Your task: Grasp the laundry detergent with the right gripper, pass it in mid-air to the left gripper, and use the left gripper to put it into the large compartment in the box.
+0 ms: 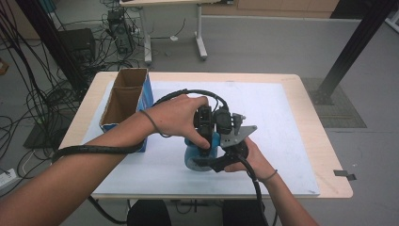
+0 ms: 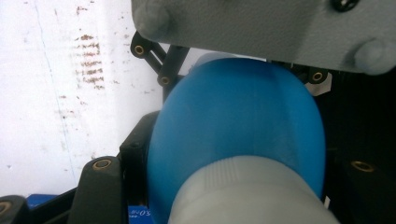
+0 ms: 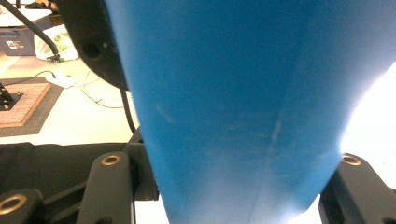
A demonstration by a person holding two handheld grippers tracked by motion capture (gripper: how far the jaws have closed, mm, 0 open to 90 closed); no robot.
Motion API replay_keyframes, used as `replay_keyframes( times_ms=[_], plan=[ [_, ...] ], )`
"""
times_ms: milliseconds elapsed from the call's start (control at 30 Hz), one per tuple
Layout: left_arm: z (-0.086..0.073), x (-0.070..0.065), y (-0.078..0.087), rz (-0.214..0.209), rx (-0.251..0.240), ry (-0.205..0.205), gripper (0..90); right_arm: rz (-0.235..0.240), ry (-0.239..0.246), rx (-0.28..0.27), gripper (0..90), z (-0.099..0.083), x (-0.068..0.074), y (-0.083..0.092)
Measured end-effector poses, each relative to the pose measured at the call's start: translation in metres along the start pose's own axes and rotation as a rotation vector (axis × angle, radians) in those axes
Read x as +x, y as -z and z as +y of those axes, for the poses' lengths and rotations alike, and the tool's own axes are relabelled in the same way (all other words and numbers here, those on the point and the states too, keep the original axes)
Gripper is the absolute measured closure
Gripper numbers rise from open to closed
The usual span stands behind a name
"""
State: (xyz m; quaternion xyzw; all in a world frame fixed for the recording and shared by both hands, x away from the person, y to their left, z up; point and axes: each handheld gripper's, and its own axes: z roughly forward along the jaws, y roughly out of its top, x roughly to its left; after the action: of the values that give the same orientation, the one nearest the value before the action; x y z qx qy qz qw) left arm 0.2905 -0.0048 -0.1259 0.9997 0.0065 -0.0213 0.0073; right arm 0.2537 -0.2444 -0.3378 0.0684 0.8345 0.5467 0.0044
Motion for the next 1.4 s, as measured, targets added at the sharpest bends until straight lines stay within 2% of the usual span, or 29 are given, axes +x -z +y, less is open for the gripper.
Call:
replay_keyframes(
  times_ms=[1400],
  plan=[
    [-0.0036,0.0003,0.0001,-0.001,-0.007,0.012,38.1,0.004,0.005,0.001,42.4,0.0014,-0.0010,-0.0019]
  ],
)
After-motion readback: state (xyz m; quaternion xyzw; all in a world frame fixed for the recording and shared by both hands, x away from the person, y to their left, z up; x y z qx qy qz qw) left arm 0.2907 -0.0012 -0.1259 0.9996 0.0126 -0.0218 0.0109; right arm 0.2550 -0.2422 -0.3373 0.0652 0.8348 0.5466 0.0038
